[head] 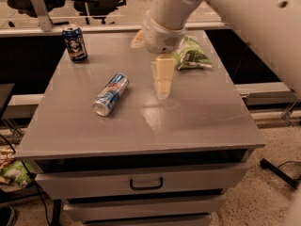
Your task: Place redbull can upright
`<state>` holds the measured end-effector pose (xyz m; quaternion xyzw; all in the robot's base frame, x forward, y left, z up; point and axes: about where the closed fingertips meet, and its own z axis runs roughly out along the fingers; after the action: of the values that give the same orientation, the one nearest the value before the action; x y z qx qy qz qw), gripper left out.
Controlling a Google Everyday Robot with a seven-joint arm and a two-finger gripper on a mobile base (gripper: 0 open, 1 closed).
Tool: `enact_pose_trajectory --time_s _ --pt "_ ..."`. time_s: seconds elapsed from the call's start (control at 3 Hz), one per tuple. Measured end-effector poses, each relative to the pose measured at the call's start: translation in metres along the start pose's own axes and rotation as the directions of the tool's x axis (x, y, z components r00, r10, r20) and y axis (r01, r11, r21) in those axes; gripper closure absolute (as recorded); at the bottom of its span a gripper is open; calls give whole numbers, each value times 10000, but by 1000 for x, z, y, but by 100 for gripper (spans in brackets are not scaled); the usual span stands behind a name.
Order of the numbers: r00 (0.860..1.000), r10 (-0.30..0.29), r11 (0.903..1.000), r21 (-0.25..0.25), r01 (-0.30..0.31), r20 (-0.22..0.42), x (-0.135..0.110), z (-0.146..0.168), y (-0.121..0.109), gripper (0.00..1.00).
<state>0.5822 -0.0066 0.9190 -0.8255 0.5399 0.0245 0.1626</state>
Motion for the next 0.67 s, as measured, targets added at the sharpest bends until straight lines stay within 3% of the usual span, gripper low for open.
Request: enact_pose_trajectory --time_s 0.33,0.67 --pt "9945 -1043 9926 -629 1039 -30 -21 31 -17 0" --pt "9829 -1839 9773 -1085 1818 -89 -36 55 -32 0"
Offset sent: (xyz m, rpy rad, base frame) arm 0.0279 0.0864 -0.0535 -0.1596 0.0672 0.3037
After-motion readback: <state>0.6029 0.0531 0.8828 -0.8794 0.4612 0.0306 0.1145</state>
